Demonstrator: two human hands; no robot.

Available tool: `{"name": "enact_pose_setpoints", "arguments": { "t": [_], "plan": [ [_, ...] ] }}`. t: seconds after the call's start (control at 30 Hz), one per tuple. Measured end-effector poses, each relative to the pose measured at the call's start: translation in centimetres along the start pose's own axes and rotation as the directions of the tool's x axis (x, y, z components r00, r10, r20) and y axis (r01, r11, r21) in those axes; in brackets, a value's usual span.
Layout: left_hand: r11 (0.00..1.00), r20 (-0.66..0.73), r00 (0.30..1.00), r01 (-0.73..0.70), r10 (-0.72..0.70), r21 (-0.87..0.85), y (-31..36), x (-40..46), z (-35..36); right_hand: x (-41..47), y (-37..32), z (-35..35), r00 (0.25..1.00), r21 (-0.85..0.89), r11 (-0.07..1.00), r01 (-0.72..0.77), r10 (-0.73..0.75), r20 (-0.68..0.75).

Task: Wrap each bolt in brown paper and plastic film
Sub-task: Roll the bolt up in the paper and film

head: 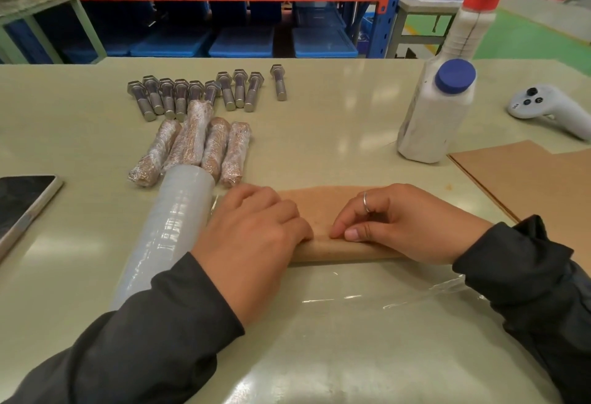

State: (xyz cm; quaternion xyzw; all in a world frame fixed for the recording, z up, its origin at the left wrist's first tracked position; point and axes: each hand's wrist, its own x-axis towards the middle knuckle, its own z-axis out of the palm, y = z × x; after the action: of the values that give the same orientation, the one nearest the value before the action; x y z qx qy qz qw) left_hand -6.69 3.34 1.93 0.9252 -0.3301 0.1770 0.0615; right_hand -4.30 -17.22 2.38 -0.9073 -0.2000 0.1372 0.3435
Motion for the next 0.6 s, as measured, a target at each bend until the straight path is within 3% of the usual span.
{"name": "enact_pose_setpoints", "arguments": {
  "t": [0.07,0.17,0.6],
  "plan": [
    [0.999,0.028,0.999,0.018,-0.019,0.038,0.3,-0.3,0.0,0.0,0.0,0.0,1.000,-0.003,1.000,0.006,-0.005,0.012],
    [0.994,-0.047,0.999,0.021,-0.016,0.109,0.7,-0.8,0.2,0.1,0.1,-0.1,1.000,-0.020,1.000,0.014,-0.014,0.022],
    [1.000,0.072,0.997,-0.013,0.011,0.027,0.6,-0.2,1.1,0.2,1.2,-0.3,0.996,-0.114,0.991,0.066,-0.059,0.061]
  ]
}}
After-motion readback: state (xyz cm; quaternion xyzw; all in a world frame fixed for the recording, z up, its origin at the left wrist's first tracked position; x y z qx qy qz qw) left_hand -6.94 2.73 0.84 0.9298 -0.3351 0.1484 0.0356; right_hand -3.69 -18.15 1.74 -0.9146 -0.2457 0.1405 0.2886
